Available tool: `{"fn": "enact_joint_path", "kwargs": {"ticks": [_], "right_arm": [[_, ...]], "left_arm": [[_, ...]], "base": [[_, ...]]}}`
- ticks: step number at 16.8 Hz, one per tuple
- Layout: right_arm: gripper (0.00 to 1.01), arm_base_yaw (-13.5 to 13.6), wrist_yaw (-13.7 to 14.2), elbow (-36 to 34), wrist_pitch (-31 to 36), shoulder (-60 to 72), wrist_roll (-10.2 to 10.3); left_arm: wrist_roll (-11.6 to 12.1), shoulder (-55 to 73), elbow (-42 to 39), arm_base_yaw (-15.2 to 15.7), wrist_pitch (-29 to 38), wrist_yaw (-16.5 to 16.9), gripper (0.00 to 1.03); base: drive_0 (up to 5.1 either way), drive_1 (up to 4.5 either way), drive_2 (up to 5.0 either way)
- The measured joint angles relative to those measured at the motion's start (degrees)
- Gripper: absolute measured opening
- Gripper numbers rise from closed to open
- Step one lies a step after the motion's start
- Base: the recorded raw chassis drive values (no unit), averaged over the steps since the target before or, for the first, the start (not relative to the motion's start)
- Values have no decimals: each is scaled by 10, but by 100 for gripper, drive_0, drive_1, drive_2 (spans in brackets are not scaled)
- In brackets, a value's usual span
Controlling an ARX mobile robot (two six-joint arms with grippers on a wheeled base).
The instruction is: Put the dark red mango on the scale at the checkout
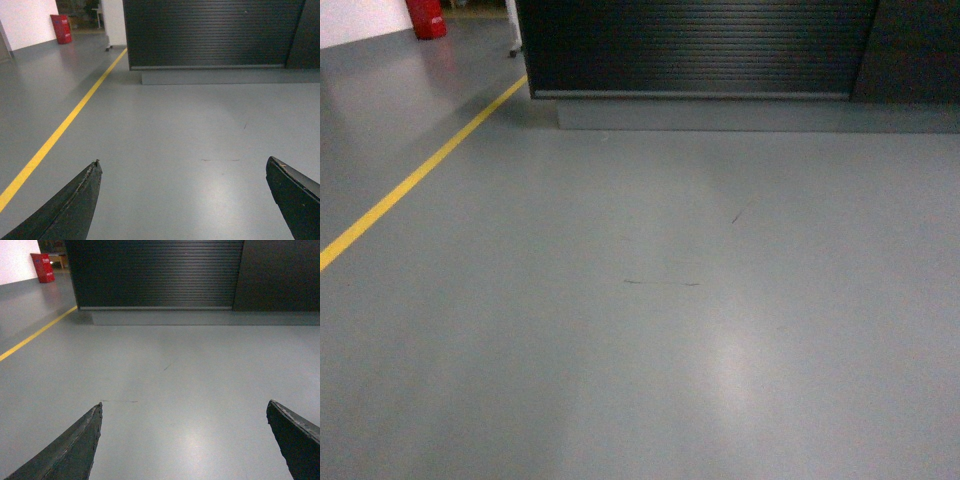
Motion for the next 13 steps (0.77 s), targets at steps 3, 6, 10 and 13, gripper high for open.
{"fn": "enact_joint_path", "kwargs": {"ticks": [3,6,10,13], "right_arm": [[98,0,0,0,0,0,0],[98,0,0,0,0,0,0],[98,0,0,0,0,0,0],[98,0,0,0,0,0,0]], "left_arm": [[0,0,0,0,0,0,98],[0,0,0,0,0,0,98],[0,0,0,0,0,0,98],[0,0,0,0,0,0,98]], "base": [[0,0,0],[0,0,0],[0,0,0],[0,0,0]]}}
